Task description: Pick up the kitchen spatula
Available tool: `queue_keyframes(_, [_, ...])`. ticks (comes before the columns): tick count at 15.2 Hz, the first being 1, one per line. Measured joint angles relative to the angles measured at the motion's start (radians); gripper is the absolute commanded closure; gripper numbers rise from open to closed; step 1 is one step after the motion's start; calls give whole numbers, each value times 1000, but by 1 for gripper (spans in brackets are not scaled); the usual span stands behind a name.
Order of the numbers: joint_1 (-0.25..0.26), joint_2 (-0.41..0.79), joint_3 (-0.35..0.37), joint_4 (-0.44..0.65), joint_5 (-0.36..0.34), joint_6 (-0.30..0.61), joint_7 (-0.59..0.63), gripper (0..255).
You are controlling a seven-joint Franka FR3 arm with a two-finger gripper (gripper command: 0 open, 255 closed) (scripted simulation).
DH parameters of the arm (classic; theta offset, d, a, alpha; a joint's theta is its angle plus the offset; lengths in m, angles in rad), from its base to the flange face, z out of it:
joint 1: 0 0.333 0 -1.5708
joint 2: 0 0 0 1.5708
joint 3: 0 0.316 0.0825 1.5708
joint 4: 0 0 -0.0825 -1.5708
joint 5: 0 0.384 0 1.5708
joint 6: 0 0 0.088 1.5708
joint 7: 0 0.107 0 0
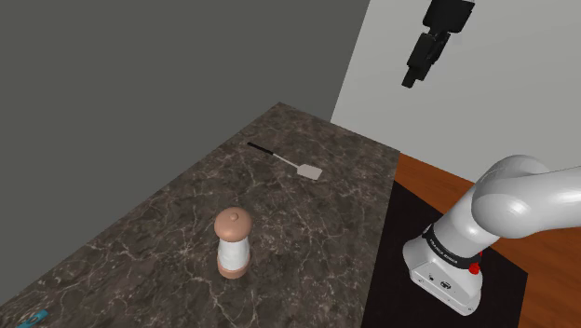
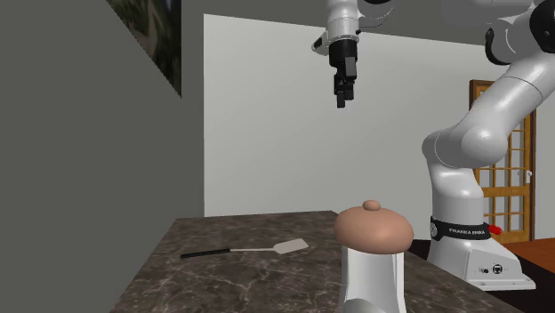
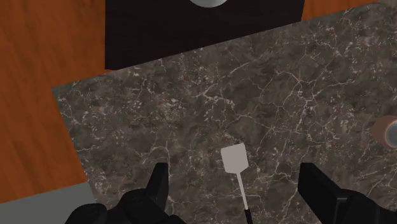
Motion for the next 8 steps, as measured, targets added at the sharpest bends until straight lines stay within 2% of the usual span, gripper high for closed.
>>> queue_keyframes(3, [4,14,5,-26,3,43,-3,0])
queue_keyframes(8, [23,97,34,-106,18,221,-7,0])
